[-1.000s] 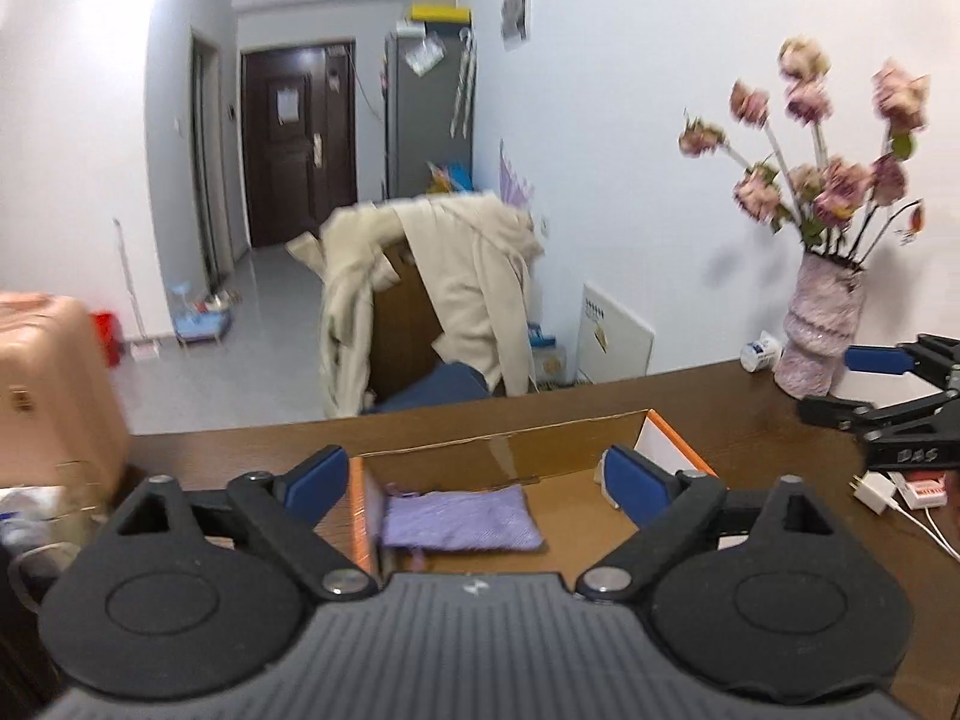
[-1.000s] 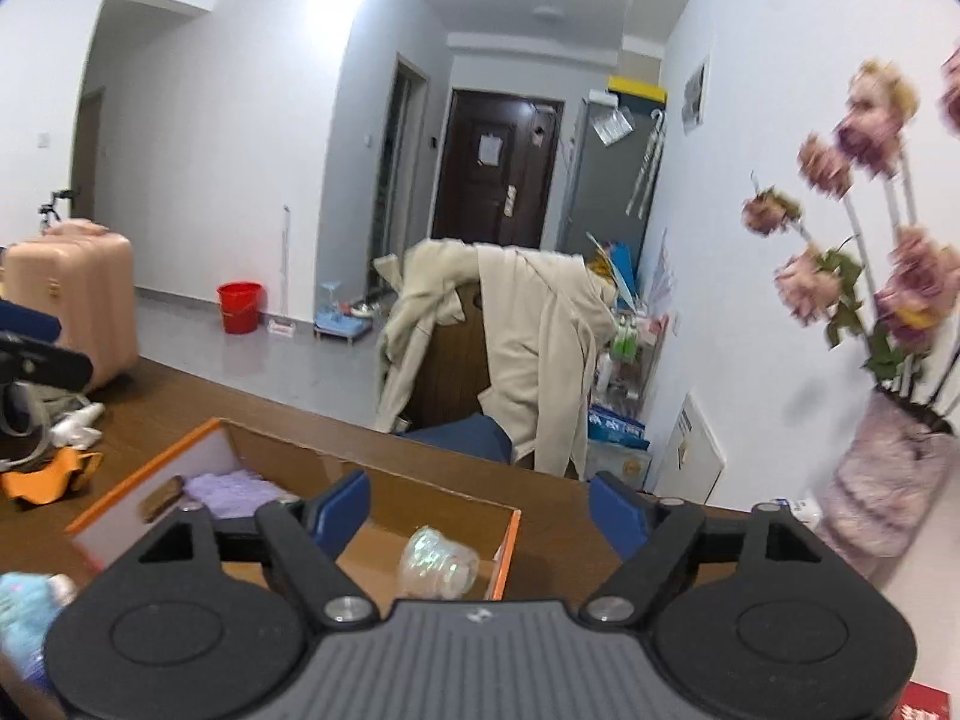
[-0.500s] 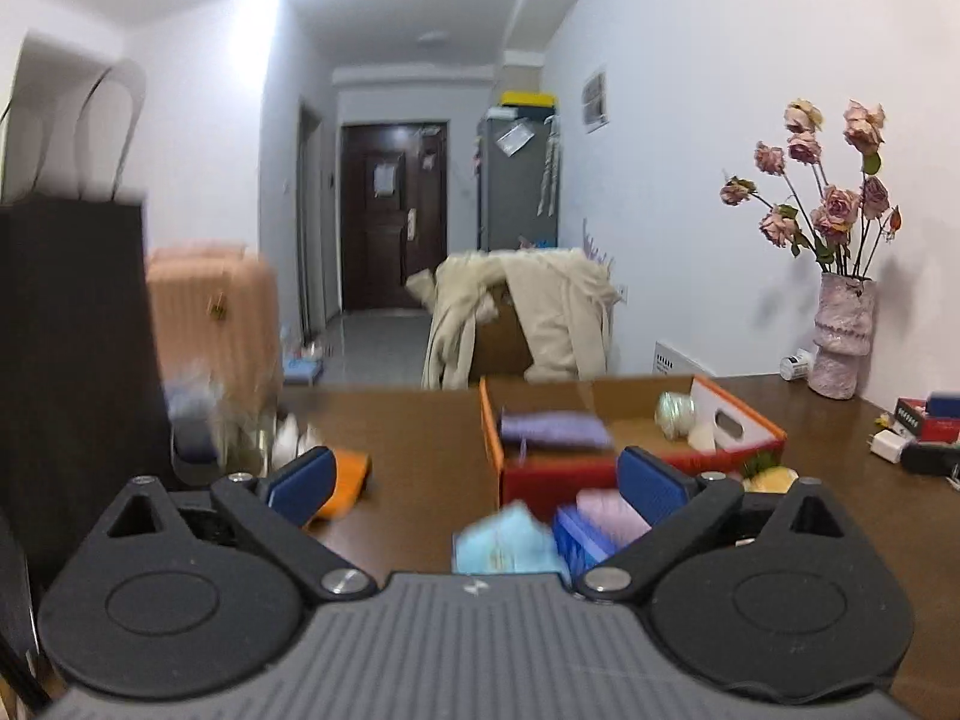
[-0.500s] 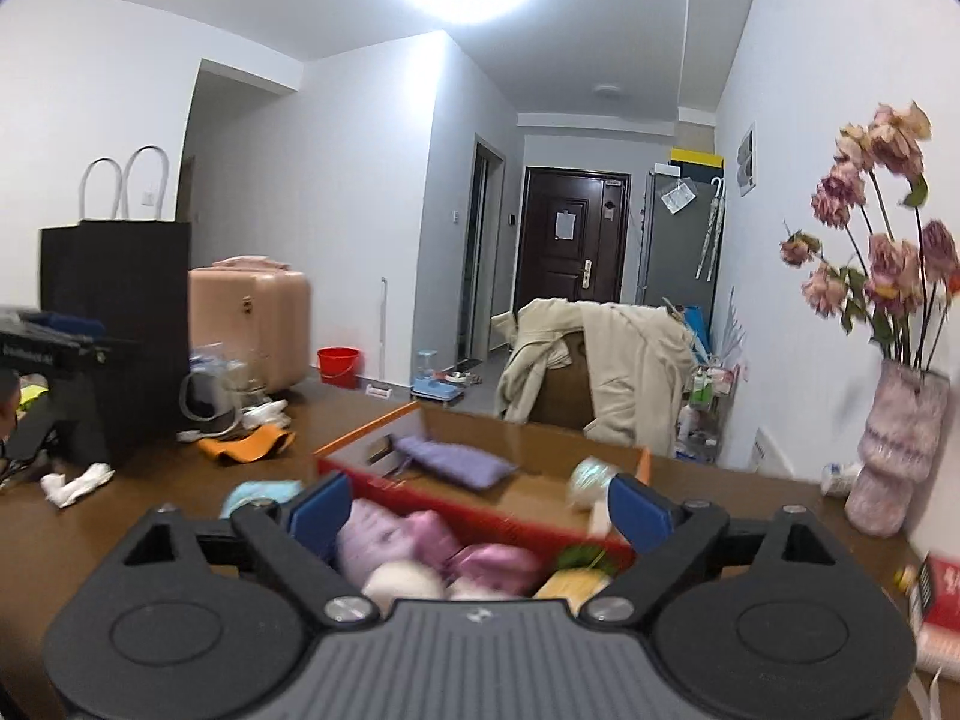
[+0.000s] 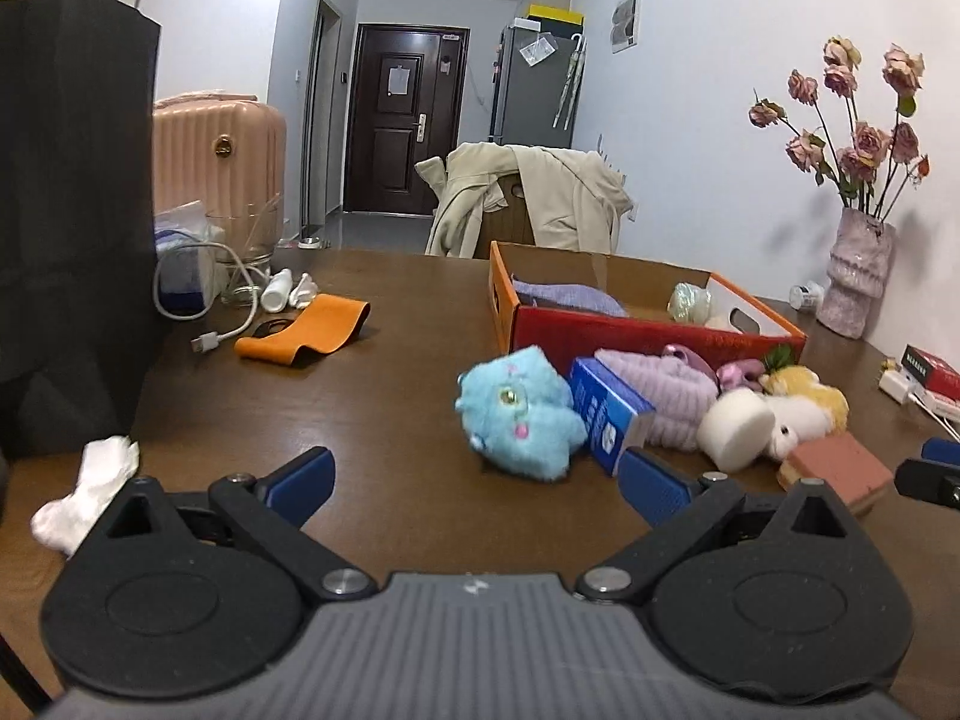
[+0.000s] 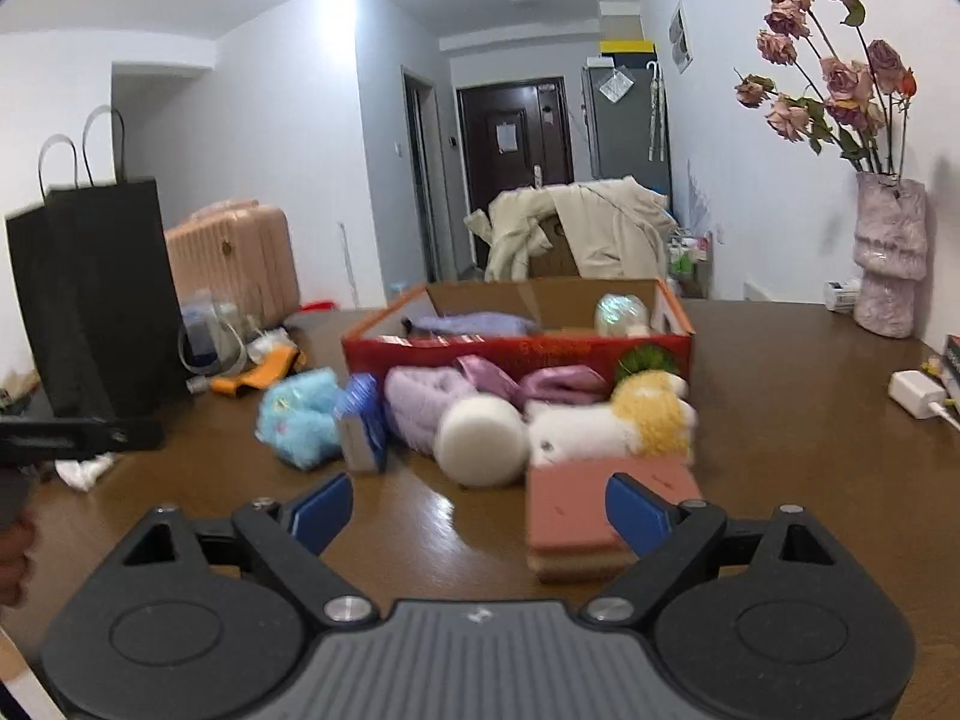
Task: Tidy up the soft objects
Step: 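Grasp the light-blue plush toy with the left gripper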
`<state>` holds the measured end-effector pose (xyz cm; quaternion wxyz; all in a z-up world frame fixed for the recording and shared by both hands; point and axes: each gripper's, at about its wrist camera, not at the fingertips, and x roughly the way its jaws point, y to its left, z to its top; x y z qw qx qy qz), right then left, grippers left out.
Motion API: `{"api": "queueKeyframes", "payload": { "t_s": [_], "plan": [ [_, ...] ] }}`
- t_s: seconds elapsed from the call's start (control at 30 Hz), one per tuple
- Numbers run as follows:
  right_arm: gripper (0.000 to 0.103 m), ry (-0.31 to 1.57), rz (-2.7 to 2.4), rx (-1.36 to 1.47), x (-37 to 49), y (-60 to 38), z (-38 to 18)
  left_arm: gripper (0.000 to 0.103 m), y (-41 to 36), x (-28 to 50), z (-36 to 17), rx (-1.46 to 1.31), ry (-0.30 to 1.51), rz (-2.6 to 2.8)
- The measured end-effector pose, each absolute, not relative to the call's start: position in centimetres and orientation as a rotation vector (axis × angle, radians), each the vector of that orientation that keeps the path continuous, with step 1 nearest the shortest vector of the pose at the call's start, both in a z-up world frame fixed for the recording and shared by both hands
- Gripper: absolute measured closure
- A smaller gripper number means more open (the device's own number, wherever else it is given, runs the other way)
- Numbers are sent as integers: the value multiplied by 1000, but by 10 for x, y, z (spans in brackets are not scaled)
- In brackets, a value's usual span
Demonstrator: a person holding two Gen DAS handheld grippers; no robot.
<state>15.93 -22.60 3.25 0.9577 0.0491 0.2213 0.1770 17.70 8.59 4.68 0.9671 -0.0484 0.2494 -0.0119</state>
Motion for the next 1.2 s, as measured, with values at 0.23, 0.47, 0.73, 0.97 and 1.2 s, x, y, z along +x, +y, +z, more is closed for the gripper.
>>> {"api": "queueKeyframes", "payload": {
  "t_s": [0.23,0.47,0.73,0.97,1.2],
  "plan": [
    [58,568,446,166,201,-177,9,18,88,258,22,-145,543,-95],
    [59,607,497,150,213,-150,-5,71,92,283,-2,-222,618,-142],
    [58,539,524,138,204,-161,3,97,84,210,2,-280,704,-255],
    [56,612,607,186,215,-146,-5,55,98,231,22,-156,564,-184],
    [56,712,605,352,274,-108,-20,58,122,299,19,-184,581,-280]
  ]
}}
